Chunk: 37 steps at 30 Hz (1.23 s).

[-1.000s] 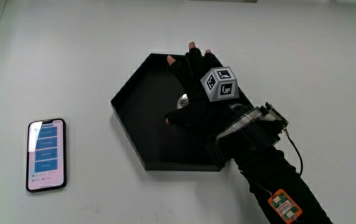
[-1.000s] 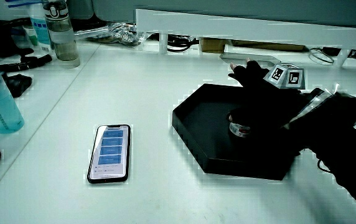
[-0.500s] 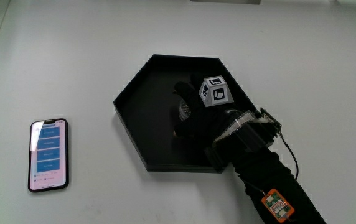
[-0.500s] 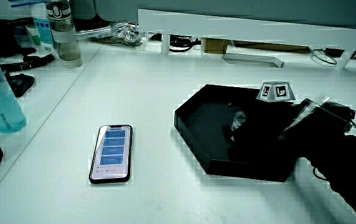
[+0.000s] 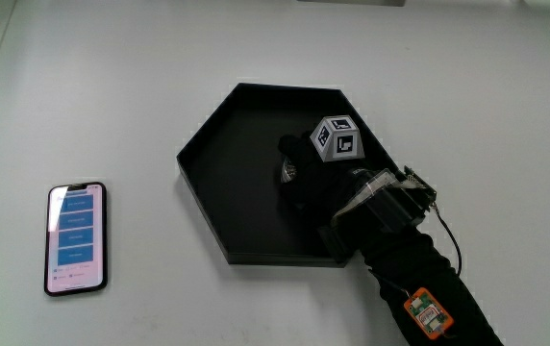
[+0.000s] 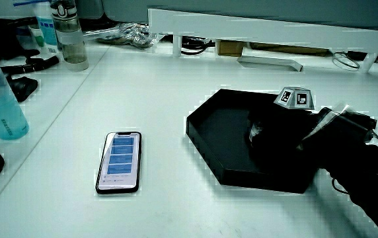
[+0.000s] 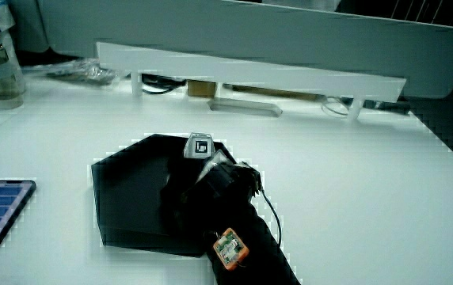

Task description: Pick paper clip from plate

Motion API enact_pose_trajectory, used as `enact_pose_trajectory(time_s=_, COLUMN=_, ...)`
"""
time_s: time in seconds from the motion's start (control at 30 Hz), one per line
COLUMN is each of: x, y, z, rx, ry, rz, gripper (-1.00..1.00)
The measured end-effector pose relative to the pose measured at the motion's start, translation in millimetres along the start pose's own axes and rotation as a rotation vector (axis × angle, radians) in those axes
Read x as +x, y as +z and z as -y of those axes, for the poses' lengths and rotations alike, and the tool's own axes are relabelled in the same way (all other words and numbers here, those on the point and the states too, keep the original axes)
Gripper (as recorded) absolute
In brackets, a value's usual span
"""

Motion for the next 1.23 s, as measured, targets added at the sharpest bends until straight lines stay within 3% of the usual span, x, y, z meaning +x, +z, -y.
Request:
enact_pose_trajectory(time_s=0.17, x=-1.4, y=0.9, z=1.7, rx=-0.018, ry=0.014, rz=-0.008, gripper=1.0)
enact_pose_trajectory(time_s=0.43, x=1.9, y=10.7, z=8.0, rx=0.015, ry=0.021, rz=-0.016, gripper=1.0)
enact_pose_trajectory(time_s=0.9, x=4.9, y=59.7, z=38.1, rx=0.139, ry=0.035, rz=-0.029, gripper=1.0)
enact_pose_trajectory(time_s=1.0, x=3.2, y=64.3, z=41.8, rx=0.138, ry=0.045, rz=-0.016, gripper=1.0)
enact_pose_trajectory(time_s=1.17, x=15.6, y=59.8, z=37.2, rx=0.098, ry=0.014, rz=-0.022, gripper=1.0)
enact_pose_trajectory(time_s=1.23, x=22.6, y=58.1, z=36.0, rx=0.108, ry=-0.015, rz=-0.017, gripper=1.0)
